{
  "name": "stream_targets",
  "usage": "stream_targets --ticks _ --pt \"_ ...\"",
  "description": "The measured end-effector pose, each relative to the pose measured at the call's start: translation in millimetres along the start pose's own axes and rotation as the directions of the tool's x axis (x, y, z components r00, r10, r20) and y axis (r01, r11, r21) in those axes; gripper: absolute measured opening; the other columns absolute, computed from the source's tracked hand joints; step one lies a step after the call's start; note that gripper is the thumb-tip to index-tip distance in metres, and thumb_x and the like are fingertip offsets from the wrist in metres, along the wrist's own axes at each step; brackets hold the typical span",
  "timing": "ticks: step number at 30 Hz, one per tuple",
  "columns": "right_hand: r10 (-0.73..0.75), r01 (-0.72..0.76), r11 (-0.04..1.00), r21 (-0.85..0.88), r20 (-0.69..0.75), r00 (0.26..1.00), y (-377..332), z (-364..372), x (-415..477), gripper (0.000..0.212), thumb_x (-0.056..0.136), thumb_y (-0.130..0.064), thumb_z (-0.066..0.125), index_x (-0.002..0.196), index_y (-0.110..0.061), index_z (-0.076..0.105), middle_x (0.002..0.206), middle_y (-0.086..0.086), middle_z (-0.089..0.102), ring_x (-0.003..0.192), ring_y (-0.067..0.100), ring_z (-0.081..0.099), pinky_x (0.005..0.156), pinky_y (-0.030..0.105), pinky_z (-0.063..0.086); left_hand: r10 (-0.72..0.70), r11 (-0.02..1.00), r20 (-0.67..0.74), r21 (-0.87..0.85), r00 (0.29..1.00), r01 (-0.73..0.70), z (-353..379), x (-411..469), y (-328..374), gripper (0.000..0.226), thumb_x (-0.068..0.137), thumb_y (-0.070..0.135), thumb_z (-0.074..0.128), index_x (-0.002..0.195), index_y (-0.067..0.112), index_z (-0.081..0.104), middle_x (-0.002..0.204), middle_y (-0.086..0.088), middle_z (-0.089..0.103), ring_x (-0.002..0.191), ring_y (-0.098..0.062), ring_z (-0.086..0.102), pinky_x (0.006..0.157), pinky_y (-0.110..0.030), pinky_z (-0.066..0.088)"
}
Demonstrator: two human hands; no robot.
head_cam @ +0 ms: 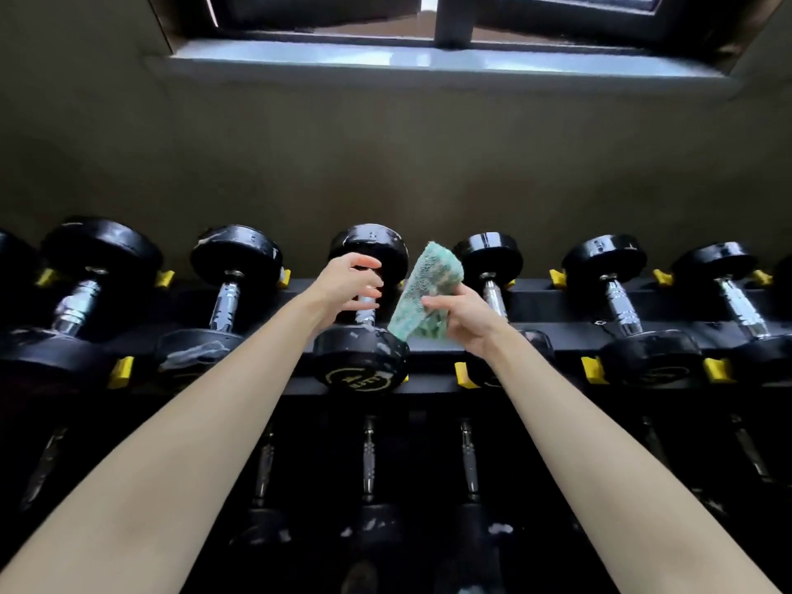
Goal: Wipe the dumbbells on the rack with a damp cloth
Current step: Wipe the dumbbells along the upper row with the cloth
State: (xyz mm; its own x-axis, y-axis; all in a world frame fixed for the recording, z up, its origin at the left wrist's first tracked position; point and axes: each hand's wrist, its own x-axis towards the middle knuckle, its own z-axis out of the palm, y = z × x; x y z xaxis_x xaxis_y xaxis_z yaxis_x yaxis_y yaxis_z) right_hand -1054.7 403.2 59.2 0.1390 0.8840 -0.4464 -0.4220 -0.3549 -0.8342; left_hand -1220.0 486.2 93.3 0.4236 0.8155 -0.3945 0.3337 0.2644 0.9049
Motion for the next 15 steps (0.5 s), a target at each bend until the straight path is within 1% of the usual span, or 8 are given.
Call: stream_targets --ticks 2,3,4,6,8,11,13,15 --pt "-0.015 -0.023 0.986 -0.163 -0.227 0.974 23 -3 3 0.044 0.084 0.012 0.054 0.124 -0.006 0.051 0.105 0.012 0.061 0.091 0.026 0.062 0.079 0.040 0.052 -0.058 0.998 -0.126 -0.017 0.990 0.056 -10 5 -18 0.020 0.092 0.000 0.044 0.105 0.011 0.054 0.088 -0.009 0.060 0.075 -0.016 0.058 0.071 -0.029 0.054" --pt "-0.020 -0.047 0.979 -0.198 -0.320 0.947 36 -5 5 0.045 0.083 0.013 0.053 0.124 -0.007 0.052 0.105 0.011 0.060 0.094 0.028 0.061 0.083 0.041 0.052 -0.084 0.996 -0.171 -0.011 0.982 0.083 -15 7 -29 0.020 0.092 0.000 0.041 0.103 0.011 0.054 0.087 -0.009 0.060 0.078 -0.019 0.058 0.072 -0.029 0.052" --pt "-0.015 -0.071 0.976 -0.207 -0.389 0.921 48 -8 7 0.046 0.082 0.013 0.054 0.124 -0.007 0.052 0.105 0.011 0.060 0.098 0.029 0.061 0.088 0.043 0.052 -0.094 0.995 -0.213 0.014 0.973 0.099 -20 11 -41 0.020 0.092 0.000 0.040 0.100 0.012 0.054 0.088 -0.010 0.061 0.084 -0.022 0.059 0.072 -0.031 0.052" --pt "0.009 -0.121 0.973 -0.197 -0.494 0.870 71 -12 10 0.049 0.081 0.008 0.054 0.127 -0.009 0.051 0.109 0.012 0.060 0.105 0.032 0.060 0.092 0.047 0.051 -0.072 0.983 -0.302 0.142 0.951 0.119 -31 17 -63 0.022 0.089 0.001 0.043 0.097 0.015 0.058 0.100 -0.012 0.064 0.100 -0.027 0.058 0.082 -0.035 0.051" --pt "0.033 -0.161 0.971 -0.174 -0.573 0.819 87 -14 11 0.049 0.082 0.004 0.050 0.129 -0.011 0.048 0.116 0.014 0.058 0.107 0.033 0.058 0.092 0.044 0.051 0.002 0.964 -0.322 0.254 0.947 0.085 -37 13 -79 0.029 0.086 -0.001 0.043 0.096 0.018 0.061 0.104 -0.008 0.063 0.107 -0.026 0.056 0.088 -0.032 0.047" --pt "0.044 -0.190 0.966 -0.178 -0.608 0.792 103 -16 13 0.051 0.085 0.004 0.044 0.133 -0.012 0.045 0.122 0.015 0.056 0.108 0.032 0.057 0.090 0.041 0.051 0.111 0.948 -0.090 0.308 0.990 -0.079 -37 5 -91 0.038 0.076 -0.012 0.043 0.096 0.016 0.059 0.097 -0.006 0.061 0.105 -0.027 0.057 0.083 -0.032 0.045" --pt "0.088 -0.198 0.971 -0.132 -0.572 0.816 110 -14 16 0.050 0.087 0.006 0.041 0.135 -0.010 0.042 0.124 0.016 0.055 0.109 0.032 0.057 0.084 0.039 0.052 0.117 0.893 0.087 0.427 0.989 -0.143 -33 -4 -90 0.040 0.073 -0.010 0.049 0.102 0.017 0.056 0.103 -0.004 0.059 0.099 -0.020 0.056 0.077 -0.026 0.045" --pt "0.139 -0.226 0.969 -0.101 -0.532 0.836 116 -10 19 0.047 0.089 0.008 0.040 0.133 -0.008 0.040 0.121 0.016 0.055 0.103 0.030 0.058 0.081 0.040 0.052 0.103 0.841 0.177 0.510 0.979 -0.181 -31 -11 -89 0.043 0.072 -0.003 0.056 0.107 0.021 0.049 0.108 -0.002 0.055 0.092 -0.014 0.053 0.068 -0.019 0.041"
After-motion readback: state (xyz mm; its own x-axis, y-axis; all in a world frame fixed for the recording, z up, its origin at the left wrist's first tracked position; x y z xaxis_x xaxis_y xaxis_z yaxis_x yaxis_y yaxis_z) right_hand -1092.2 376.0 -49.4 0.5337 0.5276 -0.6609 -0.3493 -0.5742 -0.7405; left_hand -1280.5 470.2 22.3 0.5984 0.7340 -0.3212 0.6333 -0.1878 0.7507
